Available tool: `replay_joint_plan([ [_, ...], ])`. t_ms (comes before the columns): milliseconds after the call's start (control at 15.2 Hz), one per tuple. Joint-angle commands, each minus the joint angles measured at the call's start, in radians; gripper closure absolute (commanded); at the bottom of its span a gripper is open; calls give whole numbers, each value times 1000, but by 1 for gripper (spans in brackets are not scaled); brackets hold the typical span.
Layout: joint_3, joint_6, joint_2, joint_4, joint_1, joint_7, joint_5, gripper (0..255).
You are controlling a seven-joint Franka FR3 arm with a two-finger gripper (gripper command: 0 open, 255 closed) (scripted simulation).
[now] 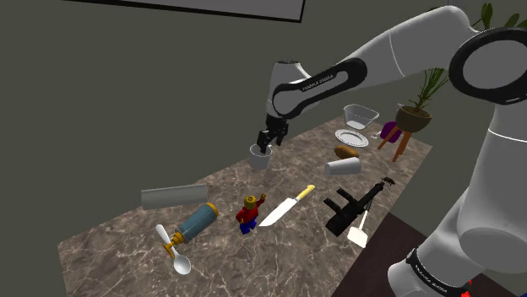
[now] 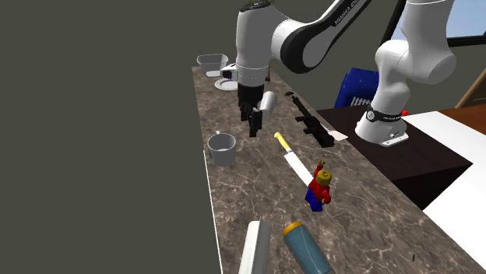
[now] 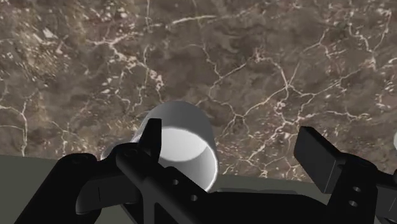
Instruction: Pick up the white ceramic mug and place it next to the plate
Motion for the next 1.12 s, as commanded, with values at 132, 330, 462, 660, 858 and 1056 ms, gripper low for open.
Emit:
replay_joint_plan([
  [132,-7,15,165,158,19,30,-30,0],
  [330,-15,10,287,290,32,45,-47,0],
  [462,-18,15,326,325,35,48,-51,0],
  [660,-19,41,353,326,35,49,-53,0],
  [858,-21,67,381,328,34,50,-55,0],
  [1056,-21,71,386,329,34,50,-55,0],
])
